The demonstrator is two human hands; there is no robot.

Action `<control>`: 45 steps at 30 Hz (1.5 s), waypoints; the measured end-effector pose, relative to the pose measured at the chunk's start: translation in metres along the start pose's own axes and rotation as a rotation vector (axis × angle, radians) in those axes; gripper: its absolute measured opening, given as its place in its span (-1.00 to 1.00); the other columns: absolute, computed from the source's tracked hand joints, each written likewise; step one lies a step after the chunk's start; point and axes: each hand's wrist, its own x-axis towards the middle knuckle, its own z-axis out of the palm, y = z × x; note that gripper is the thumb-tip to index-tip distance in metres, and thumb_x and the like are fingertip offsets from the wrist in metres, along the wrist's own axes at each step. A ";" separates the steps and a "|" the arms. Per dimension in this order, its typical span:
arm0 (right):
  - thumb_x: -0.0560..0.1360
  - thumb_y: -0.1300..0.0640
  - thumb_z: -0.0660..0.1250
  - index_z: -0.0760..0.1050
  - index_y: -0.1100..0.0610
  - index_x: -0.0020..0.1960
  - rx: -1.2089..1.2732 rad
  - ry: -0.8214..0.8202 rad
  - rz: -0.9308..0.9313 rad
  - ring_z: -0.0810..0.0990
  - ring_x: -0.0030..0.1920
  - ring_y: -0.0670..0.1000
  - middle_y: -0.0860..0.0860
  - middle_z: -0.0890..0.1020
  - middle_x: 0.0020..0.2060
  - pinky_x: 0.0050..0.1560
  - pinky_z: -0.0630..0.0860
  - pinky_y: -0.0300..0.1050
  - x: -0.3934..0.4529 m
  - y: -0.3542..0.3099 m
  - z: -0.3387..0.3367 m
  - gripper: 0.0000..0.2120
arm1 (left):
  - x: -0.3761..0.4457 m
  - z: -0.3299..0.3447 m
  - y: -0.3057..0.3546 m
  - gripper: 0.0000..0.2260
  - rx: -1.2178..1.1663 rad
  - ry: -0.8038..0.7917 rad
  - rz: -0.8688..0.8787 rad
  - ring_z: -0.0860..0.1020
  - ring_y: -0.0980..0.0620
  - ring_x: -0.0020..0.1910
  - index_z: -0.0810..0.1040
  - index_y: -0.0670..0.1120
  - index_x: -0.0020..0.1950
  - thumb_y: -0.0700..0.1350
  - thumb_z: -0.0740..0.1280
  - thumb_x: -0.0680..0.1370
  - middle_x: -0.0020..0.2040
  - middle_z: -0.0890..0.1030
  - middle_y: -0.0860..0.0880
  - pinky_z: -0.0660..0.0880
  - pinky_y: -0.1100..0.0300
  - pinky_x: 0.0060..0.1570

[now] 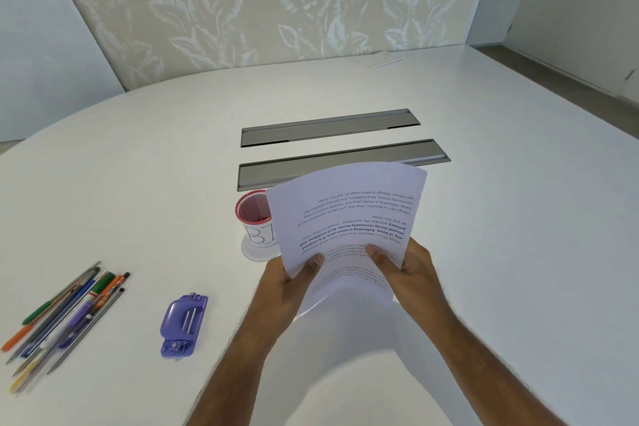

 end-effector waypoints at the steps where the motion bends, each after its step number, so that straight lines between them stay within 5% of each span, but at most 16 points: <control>1: 0.61 0.05 0.47 0.66 -0.25 0.10 -0.015 0.012 0.012 0.77 0.02 -0.14 -0.20 0.78 0.03 -0.10 0.67 -0.27 -0.001 0.004 0.000 -0.81 | -0.001 0.002 -0.001 -0.71 -0.004 0.006 -0.004 0.70 0.09 0.17 0.62 0.21 0.32 0.17 0.36 0.61 0.20 0.74 0.17 0.68 -0.01 0.18; 6: 0.55 -0.07 0.50 0.65 -0.22 0.14 -0.032 0.004 0.046 0.77 0.01 -0.14 -0.21 0.77 0.05 -0.11 0.69 -0.24 0.001 0.011 -0.005 -0.82 | -0.003 0.002 0.000 -0.73 -0.003 0.020 -0.010 0.72 0.06 0.15 0.65 0.22 0.28 0.18 0.35 0.60 0.17 0.76 0.16 0.67 -0.10 0.18; 13: 0.41 -0.14 0.62 0.71 -0.12 0.11 0.111 -0.017 0.114 0.79 0.02 -0.01 -0.08 0.80 0.05 -0.05 0.69 -0.21 0.000 0.013 -0.014 -0.69 | -0.001 -0.009 0.010 -0.73 -0.183 0.129 0.038 0.73 0.13 0.10 0.65 0.23 0.26 0.14 0.48 0.56 0.16 0.77 0.12 0.62 0.42 -0.09; 15: 0.35 -0.15 0.64 0.72 -0.05 0.07 0.160 0.011 0.144 0.79 0.01 0.04 -0.03 0.81 0.03 -0.05 0.68 -0.21 0.000 0.016 -0.015 -0.65 | 0.002 -0.011 0.012 -0.65 -0.226 0.120 0.057 0.72 0.09 0.16 0.64 0.20 0.32 0.17 0.50 0.54 0.21 0.75 0.09 0.63 0.36 -0.01; 20: 0.27 -0.17 0.71 0.71 0.00 0.11 0.240 0.071 0.208 0.75 -0.02 0.01 0.02 0.80 0.04 -0.27 0.70 -0.13 0.000 0.020 -0.017 -0.51 | 0.006 -0.012 0.015 -0.53 -0.392 0.099 0.064 0.62 -0.12 0.37 0.54 0.09 0.46 0.07 0.52 0.56 0.38 0.66 -0.04 0.57 -0.13 0.28; 25: 0.25 -0.05 0.75 0.70 0.03 0.26 0.490 0.019 0.258 0.71 0.24 0.15 0.10 0.74 0.24 -0.07 0.71 -0.04 0.000 0.023 -0.013 -0.39 | 0.006 -0.008 0.020 -0.57 -0.578 0.059 0.067 0.62 -0.09 0.38 0.53 0.00 0.49 -0.09 0.44 0.62 0.42 0.64 -0.08 0.63 0.09 0.18; 27: 0.35 0.12 0.69 0.70 0.10 0.28 0.675 -0.055 0.273 0.70 0.29 0.14 0.15 0.70 0.31 0.13 0.67 -0.09 0.000 0.021 -0.009 -0.49 | 0.006 -0.006 0.018 -0.59 -0.593 0.040 0.067 0.60 -0.09 0.40 0.52 0.01 0.50 -0.12 0.41 0.64 0.44 0.62 -0.07 0.62 0.08 0.21; 30: 0.48 0.31 0.49 0.69 0.15 0.27 0.797 -0.097 0.292 0.71 0.26 0.13 0.20 0.69 0.31 0.16 0.67 -0.11 -0.003 0.017 -0.003 -0.63 | 0.008 -0.004 0.012 -0.57 -0.637 0.043 0.037 0.59 -0.10 0.42 0.51 0.02 0.51 -0.13 0.42 0.64 0.45 0.61 -0.08 0.62 0.07 0.23; 34: 0.50 0.30 0.45 0.63 0.16 0.32 0.771 -0.017 0.282 0.69 0.28 0.14 0.18 0.70 0.30 0.19 0.67 -0.09 -0.002 0.015 -0.004 -0.61 | 0.009 -0.009 0.006 -0.58 -0.644 0.031 0.056 0.59 -0.08 0.42 0.53 0.08 0.50 -0.19 0.41 0.65 0.46 0.61 -0.06 0.60 0.10 0.26; 40: 0.39 0.09 0.59 0.75 0.10 0.13 0.586 0.098 0.233 0.75 0.16 0.05 0.14 0.75 0.21 0.06 0.68 -0.14 0.007 0.018 -0.026 -0.68 | 0.015 -0.032 0.001 -0.54 -0.682 0.100 0.109 0.58 -0.11 0.43 0.51 -0.02 0.53 -0.25 0.40 0.63 0.48 0.58 -0.11 0.57 0.03 0.32; 45: 0.36 -0.07 0.61 0.74 0.06 0.09 0.412 0.180 0.211 0.76 0.08 0.07 0.11 0.78 0.12 0.04 0.68 -0.02 0.009 0.017 -0.043 -0.64 | 0.019 -0.051 0.000 -0.62 -0.584 0.214 0.077 0.69 -0.01 0.25 0.63 -0.08 0.39 -0.17 0.49 0.57 0.35 0.69 -0.08 0.66 0.16 0.10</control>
